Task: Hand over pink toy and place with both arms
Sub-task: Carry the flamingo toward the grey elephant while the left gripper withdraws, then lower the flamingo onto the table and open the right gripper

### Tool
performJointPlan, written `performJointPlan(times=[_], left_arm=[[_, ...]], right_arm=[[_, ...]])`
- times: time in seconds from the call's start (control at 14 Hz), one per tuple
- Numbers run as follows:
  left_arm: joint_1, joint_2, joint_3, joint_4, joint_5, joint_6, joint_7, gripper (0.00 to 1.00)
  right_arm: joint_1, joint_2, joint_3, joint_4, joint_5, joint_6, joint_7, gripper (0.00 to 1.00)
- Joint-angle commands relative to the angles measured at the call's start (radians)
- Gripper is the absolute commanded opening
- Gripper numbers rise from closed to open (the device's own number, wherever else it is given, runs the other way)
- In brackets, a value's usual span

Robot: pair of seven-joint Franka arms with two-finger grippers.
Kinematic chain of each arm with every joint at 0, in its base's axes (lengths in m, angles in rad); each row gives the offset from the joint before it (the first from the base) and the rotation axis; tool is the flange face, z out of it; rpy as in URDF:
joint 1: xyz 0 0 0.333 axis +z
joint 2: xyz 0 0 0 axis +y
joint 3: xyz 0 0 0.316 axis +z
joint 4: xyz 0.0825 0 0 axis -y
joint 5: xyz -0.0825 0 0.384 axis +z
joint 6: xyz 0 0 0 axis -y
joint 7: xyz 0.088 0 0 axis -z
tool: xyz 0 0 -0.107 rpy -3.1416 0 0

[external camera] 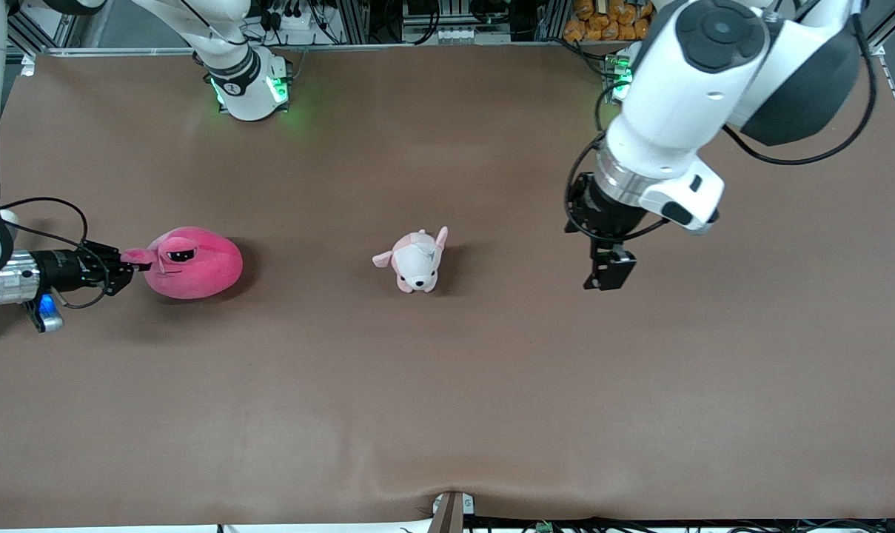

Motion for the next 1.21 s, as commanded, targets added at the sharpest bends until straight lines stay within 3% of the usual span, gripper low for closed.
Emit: performJointPlan(times=[0.0, 0.07, 0.14, 0.21, 0.29, 0.43, 0.64, 0.86, 1.14], left_arm=[[0.046, -0.110, -0.010, -0.142, -0.030, 0.063, 0.062, 1.00], [0.059, -0.128, -0.009, -0.169, -0.056, 0.082, 0.096, 1.00], [0.085, -0.153, -0.009, -0.200, -0.071, 0.100, 0.143, 1.00], [0.096, -0.176, -0.009, -0.234, -0.085, 0.125, 0.189, 1.00], [0.104, -0.202, -0.006, -0.269, -0.097, 0.145, 0.241, 1.00], [0.161, -0.234, -0.007, -0.314, -0.143, 0.166, 0.356, 1.00], [0.214, -0.244, -0.007, -0.332, -0.173, 0.168, 0.499, 1.00], [0.246, -0.247, -0.003, -0.332, -0.173, 0.150, 0.676, 1.00], [0.303, -0.276, 0.003, -0.323, -0.167, -0.022, 1.088, 1.00]], right_arm=[[-0.035, 0.006, 0.023, -0.013, -0.049, 0.043, -0.051, 0.00], [-0.046, 0.020, 0.023, -0.012, -0.055, 0.058, -0.075, 0.06], [-0.046, 0.028, 0.023, -0.006, -0.055, 0.060, -0.080, 0.29], [-0.043, 0.028, 0.023, 0.004, -0.055, 0.055, -0.077, 0.99], [-0.036, 0.025, 0.023, 0.030, -0.055, 0.045, -0.080, 1.00], [-0.009, 0.017, 0.032, 0.117, -0.141, -0.018, -0.078, 1.00], [0.078, 0.020, 0.031, 0.336, -0.250, -0.197, -0.080, 1.00], [0.126, 0.008, 0.031, 0.479, -0.253, -0.317, -0.077, 1.00], [0.216, -0.177, 0.037, 0.496, -0.227, -0.363, -0.148, 1.00]])
